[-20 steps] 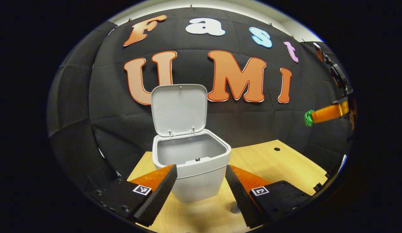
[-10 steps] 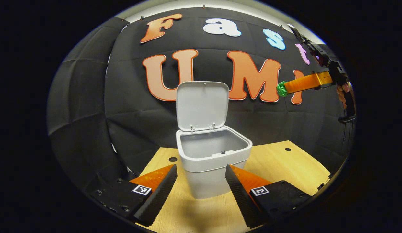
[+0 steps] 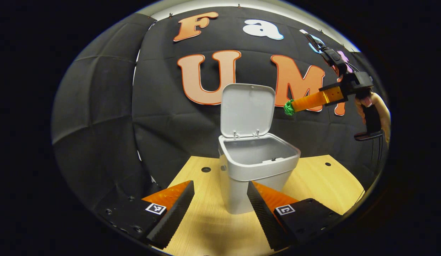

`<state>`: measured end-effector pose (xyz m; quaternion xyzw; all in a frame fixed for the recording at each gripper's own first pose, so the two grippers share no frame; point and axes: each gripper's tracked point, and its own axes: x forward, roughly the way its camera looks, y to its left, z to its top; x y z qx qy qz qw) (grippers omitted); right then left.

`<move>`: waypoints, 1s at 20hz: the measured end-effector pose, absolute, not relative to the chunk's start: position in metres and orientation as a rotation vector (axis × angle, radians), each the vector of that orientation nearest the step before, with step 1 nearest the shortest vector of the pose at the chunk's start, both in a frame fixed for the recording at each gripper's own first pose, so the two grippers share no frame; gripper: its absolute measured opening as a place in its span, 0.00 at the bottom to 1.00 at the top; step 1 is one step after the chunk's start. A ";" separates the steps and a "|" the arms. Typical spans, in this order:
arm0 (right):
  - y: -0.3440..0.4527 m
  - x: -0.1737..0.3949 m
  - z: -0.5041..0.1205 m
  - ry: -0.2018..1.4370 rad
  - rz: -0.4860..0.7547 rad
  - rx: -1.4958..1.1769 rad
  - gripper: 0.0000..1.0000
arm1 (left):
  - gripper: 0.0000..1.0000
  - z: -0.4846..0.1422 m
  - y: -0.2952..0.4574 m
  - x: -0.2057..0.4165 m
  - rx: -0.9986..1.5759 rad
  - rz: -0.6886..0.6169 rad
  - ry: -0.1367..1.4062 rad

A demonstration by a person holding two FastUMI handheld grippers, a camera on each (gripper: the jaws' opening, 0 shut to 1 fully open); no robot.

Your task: Press the lid of the desktop garbage bin to open it, pick up the crumpled paper on the desktop and throw it into the bin, then pick up the pop can on the desktop and drop it into the bin, and finally close the garbage bin lid.

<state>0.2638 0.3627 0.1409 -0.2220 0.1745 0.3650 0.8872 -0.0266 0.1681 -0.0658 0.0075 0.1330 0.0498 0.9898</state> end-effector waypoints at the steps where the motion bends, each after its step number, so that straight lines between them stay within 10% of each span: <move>1: 0.367 0.267 0.134 0.375 0.760 -0.463 0.02 | 0.95 -0.067 0.173 -0.027 0.008 0.106 0.272; 11: 0.376 0.304 0.107 0.392 0.687 -0.436 0.14 | 0.95 -0.069 0.200 -0.030 0.043 0.134 0.282; 12: 0.378 0.305 0.106 0.393 0.690 -0.432 0.44 | 0.95 -0.070 0.200 -0.028 0.042 0.133 0.282; 15: 0.380 0.305 0.103 0.400 0.690 -0.431 0.68 | 0.95 -0.070 0.197 -0.026 0.029 0.127 0.281; 16: 0.380 0.305 0.104 0.394 0.690 -0.437 0.95 | 0.95 -0.070 0.196 -0.026 0.024 0.123 0.282; 20: 0.380 0.299 0.106 0.384 0.701 -0.433 0.95 | 0.95 -0.070 0.193 -0.025 0.021 0.118 0.282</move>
